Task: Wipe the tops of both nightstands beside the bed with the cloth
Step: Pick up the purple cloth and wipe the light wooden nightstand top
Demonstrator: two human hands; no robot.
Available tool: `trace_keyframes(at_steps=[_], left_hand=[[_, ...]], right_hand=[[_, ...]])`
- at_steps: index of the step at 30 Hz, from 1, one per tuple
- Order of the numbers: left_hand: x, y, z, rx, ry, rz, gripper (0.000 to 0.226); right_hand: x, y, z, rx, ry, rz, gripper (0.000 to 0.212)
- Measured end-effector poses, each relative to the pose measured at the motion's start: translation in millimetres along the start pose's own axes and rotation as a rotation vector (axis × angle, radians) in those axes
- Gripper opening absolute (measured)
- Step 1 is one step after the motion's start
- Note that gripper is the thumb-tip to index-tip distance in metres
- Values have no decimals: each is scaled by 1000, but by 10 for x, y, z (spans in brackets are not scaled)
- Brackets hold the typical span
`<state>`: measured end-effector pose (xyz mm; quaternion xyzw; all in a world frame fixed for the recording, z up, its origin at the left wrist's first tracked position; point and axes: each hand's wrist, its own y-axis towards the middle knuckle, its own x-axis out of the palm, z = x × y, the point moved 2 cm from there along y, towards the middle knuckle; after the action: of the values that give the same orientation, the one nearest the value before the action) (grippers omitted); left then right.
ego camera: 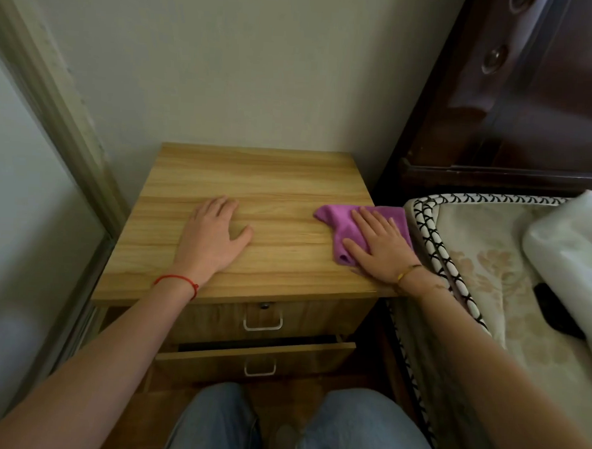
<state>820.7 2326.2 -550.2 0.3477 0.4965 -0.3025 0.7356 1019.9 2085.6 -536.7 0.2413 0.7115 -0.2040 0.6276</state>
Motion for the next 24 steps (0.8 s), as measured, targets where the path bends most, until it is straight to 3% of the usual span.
trace_keyframes(at_steps=[6,8,11,13,17,19,24], left_hand=[[10,10,-1,-10,14,9,70],[22,9,-5,-6,14,2,70],[15,-1,-8,-3,5,1,71],[15,2,-12,-5,-1,2,71],[28,15,-12,-12,11,2,71],[22,27,-7,-16,14,-3,71],[7,4,10,-11,-9,3,70]], right_hand=[[146,-76,-668,-271,38,22,70],[97,68,-440,-231,45,30,69],[28,512,-29,-14,-11,28,69],[48,717,-88,25,-39,41,69],[178,597,-648,-217,20,54,70],[156,613,-580,-264,29,40,71],[43,1433,8,46,-30,0,70]])
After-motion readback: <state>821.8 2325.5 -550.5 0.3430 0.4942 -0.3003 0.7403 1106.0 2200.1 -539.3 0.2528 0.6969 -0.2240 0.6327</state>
